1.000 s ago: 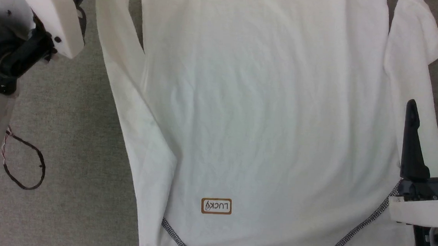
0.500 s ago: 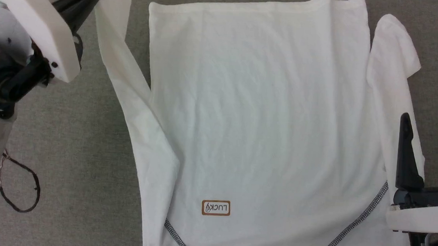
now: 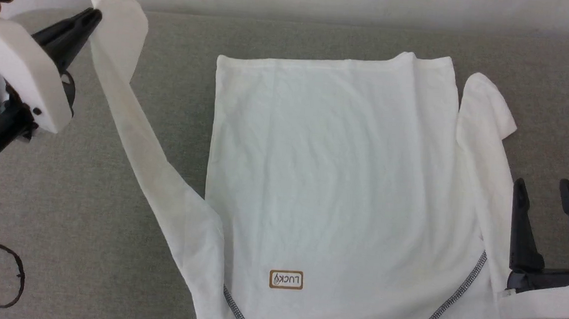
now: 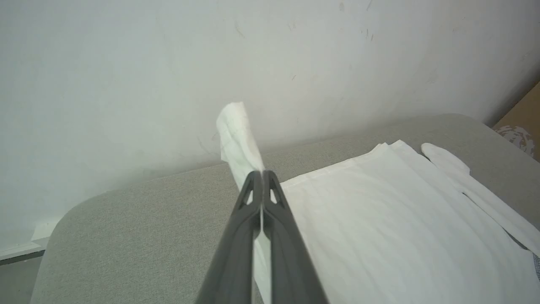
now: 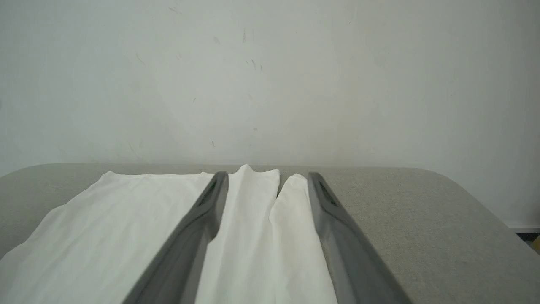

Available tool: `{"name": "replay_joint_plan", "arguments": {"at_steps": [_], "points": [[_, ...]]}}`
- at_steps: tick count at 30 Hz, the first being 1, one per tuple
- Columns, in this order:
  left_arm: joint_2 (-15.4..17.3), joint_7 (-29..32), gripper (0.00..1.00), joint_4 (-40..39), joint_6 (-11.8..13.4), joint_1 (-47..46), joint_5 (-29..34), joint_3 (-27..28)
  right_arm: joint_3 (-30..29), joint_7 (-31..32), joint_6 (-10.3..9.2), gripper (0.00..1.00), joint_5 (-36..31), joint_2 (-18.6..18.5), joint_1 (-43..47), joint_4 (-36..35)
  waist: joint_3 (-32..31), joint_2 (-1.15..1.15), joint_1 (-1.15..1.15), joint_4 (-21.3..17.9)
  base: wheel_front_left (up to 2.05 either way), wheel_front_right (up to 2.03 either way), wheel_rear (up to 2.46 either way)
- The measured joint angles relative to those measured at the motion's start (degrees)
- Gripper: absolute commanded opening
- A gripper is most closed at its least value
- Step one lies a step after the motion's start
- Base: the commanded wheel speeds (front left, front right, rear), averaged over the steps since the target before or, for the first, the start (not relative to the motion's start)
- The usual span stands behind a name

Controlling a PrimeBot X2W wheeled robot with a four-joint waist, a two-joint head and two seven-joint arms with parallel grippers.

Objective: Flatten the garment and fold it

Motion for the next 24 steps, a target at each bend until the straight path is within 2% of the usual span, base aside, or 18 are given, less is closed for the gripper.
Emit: {"name": "replay_joint_plan", "arguments": {"at_steps": [9, 16, 24], "points": [[3.4, -0.3, 0.00, -4.3, 1.5, 6.3, -2.2, 3.3, -0.1, -0.4, 0.00, 1.00, 1.0, 0.0, 1.8, 0.9, -5.3, 0.00, 0.00, 1.2, 0.00, 0.00, 0.00], [6.4, -1.1, 0.00, -9.0, 4.0, 13.2, -3.6, 6.7, -1.1, -0.5, 0.00, 1.00, 2.0, 0.0, 3.6, 1.2, -8.4, 0.00, 0.00, 2.1, 0.00, 0.00, 0.00], [8.0, -2.2, 0.00, -13.1, 6.9, 19.6, -4.4, 9.8, -1.9, -0.9, 0.00, 1.00, 2.9, 0.0, 4.8, 1.5, -10.6, 0.00, 0.01, 3.2, 0.00, 0.00, 0.00]]}}
